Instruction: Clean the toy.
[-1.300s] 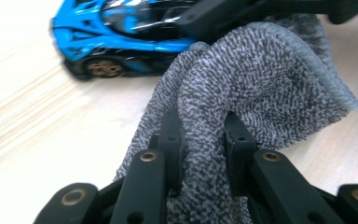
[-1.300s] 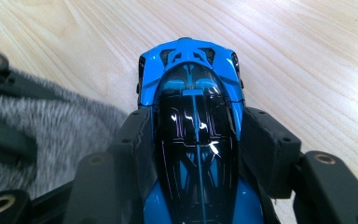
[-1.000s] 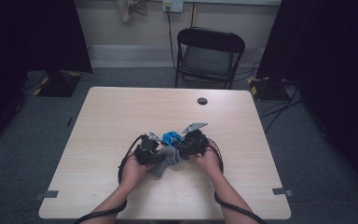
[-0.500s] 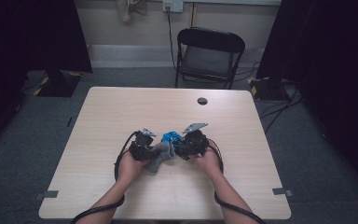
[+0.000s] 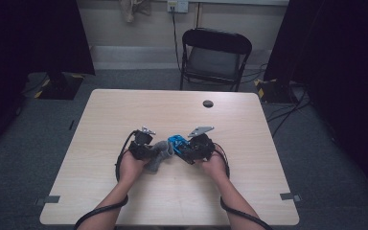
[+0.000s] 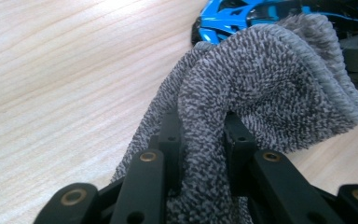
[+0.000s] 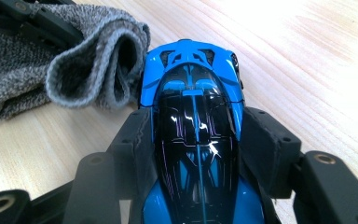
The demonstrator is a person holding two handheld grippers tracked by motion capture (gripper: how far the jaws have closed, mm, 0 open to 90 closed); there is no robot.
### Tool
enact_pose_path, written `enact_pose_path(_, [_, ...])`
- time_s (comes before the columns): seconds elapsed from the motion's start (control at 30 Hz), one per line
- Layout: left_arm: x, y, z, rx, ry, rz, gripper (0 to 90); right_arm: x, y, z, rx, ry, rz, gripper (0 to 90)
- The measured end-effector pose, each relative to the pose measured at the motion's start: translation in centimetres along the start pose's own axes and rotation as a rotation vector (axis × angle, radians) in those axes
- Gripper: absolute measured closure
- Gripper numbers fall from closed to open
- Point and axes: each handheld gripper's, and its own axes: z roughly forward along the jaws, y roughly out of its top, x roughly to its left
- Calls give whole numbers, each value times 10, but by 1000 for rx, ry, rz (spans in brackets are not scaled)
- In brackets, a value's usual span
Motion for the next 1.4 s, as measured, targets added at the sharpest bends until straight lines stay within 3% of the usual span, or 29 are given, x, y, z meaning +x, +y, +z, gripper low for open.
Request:
enact_pose_path(0.27, [14,0,-4,-6,58,-26,735,0,0,0,0,-2,1,447])
enact_pose_path(0.37, [14,-1,-8,-11,60,-17,737,0,0,0,-1,-1,0,447])
enact_pose_path(0.63, [7,-7,-27,-37,6,13,736,0,1,0,10,0,-4,448])
enact_pose_path(0.8, [-12,-13,-35,-47,-58,61,736,0,1,0,9,1,-2,448])
enact_pose_path(0.93, [-37,-20,-36,-43,-108,130,736,0,2,0,13,0,-5,448])
enact_pose_path(1.03, [-53,-23,-36,-42,-150,160,736,0,2,0,17,1,-5,448])
enact_pose_path(1.2, [-86,-29,-25,-9,-223,227,736,-1,2,0,18,4,2,448])
enact_pose_path(1.27, [-96,-30,-21,-1,-234,255,735,-1,2,0,22,4,0,448])
enact_pose_path(1.4, [-110,-31,-14,15,-276,284,735,-1,2,0,22,6,0,448])
